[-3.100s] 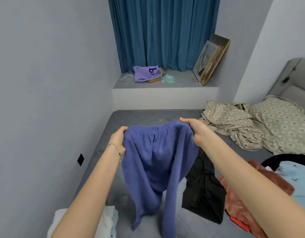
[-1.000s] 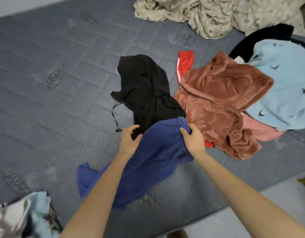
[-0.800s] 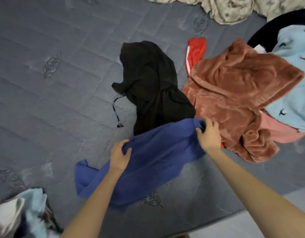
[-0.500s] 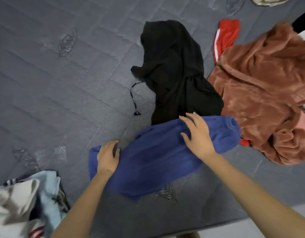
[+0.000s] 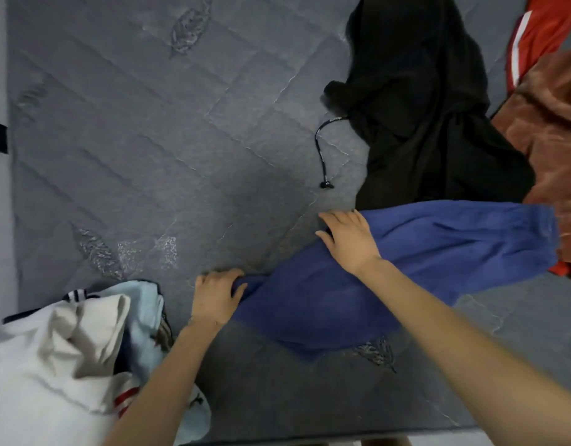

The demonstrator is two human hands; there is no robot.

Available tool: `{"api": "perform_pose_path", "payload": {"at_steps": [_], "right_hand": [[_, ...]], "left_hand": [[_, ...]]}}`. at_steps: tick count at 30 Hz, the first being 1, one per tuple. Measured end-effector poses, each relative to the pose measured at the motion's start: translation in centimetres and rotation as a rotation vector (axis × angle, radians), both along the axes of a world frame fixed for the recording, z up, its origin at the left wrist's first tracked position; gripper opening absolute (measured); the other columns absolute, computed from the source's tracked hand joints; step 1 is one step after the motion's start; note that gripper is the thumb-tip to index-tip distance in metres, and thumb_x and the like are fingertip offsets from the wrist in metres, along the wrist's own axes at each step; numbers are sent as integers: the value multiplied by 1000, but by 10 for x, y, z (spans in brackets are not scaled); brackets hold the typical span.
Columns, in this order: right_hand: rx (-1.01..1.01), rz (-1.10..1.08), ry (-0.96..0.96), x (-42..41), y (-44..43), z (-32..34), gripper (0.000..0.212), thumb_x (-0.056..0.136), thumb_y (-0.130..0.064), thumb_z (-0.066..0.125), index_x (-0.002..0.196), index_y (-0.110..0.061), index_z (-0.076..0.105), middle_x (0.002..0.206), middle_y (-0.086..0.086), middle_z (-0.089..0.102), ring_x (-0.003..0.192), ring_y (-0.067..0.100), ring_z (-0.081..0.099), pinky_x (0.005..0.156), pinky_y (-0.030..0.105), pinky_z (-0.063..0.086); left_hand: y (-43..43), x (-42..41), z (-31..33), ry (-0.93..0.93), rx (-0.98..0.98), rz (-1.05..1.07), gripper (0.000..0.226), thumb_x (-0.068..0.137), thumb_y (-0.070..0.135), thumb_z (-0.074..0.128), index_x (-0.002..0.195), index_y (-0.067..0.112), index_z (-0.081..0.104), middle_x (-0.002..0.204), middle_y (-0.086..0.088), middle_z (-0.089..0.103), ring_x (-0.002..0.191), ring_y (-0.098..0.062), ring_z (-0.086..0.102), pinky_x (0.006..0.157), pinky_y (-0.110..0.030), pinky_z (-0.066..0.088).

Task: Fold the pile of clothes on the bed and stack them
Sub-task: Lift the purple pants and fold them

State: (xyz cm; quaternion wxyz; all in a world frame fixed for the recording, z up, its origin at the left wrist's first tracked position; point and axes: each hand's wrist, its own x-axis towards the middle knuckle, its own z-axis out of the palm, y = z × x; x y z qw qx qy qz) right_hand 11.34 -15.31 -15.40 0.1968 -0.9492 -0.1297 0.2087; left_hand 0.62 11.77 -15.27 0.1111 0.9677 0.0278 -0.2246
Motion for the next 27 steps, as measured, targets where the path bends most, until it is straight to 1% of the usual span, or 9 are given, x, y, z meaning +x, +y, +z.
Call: {"api": "perform_pose_path", "payload": {"at_steps": [2, 5, 9, 12, 14, 17, 19, 22, 27], "right_hand": [[-91, -7, 21, 7, 4, 2, 44, 99, -38, 45, 138, -16, 46, 133, 7, 50, 120, 28, 46, 101, 38, 25], [-250, 103, 107, 18, 5, 10, 30, 94, -33, 55, 118, -15, 56, 119, 6, 60, 108, 26, 55, 92, 37, 27], [-124, -3, 190, 24, -2, 24, 12, 92, -28, 60, 91, -17, 63, 100, 4, 68, 99, 25, 58, 90, 36, 32], [112, -132, 151, 22, -14, 27, 15, 87, -26, 66, 76, -17, 63, 85, 1, 68, 86, 22, 59, 87, 39, 43], [267, -181, 141, 17, -21, 27, 14, 86, -21, 68, 74, -14, 65, 80, -3, 68, 79, 15, 59, 79, 35, 47], [438, -216, 160, 11, -26, 31, 10, 87, -18, 69, 77, -19, 68, 77, -15, 65, 75, -1, 58, 71, 17, 43], [505, -221, 153, 8, -26, 33, 7, 87, -17, 69, 80, -19, 69, 79, -18, 65, 77, -5, 58, 72, 10, 40], [621, -273, 138, 6, -24, 35, 5, 87, -14, 69, 82, -14, 71, 82, -12, 68, 82, 0, 62, 77, 12, 44], [743, -393, 80, 12, -25, 38, 6, 87, -11, 68, 83, -14, 69, 83, -14, 67, 82, -1, 61, 79, 14, 45]], "left_hand": [[4, -5, 2, 51, -188, 21, 20, 87, 34, 53, 72, 27, 64, 67, 10, 65, 67, -19, 62, 65, -30, 39], [-4, -9, 12, 432, -571, 113, 29, 86, 23, 68, 64, 39, 60, 60, 26, 60, 62, 5, 54, 66, -24, 43], [-45, -23, 32, 954, -538, -211, 13, 86, 27, 68, 80, 16, 72, 64, 22, 59, 63, 4, 51, 68, -20, 43], [-66, -19, 37, 1236, -442, -257, 35, 93, 27, 59, 105, -4, 66, 77, 0, 65, 65, -4, 53, 69, -22, 46], [-69, 2, 44, 1143, -370, -109, 44, 98, 39, 48, 100, -1, 67, 74, 1, 63, 66, -10, 58, 68, -22, 48], [-70, 32, 42, 476, -223, 171, 45, 97, 50, 40, 78, 14, 58, 85, -3, 65, 83, -22, 62, 78, -33, 49], [-80, 41, 33, 171, -430, 298, 25, 95, 39, 53, 92, 15, 60, 94, -1, 64, 88, -18, 61, 84, -35, 50], [-112, 51, 25, 186, -916, 358, 22, 91, 19, 63, 112, 11, 61, 107, -2, 66, 100, -16, 62, 94, -35, 50], [-132, 59, 20, 196, -961, 344, 26, 87, 23, 60, 99, 0, 64, 95, -16, 68, 91, -31, 63, 81, -41, 50]]}}
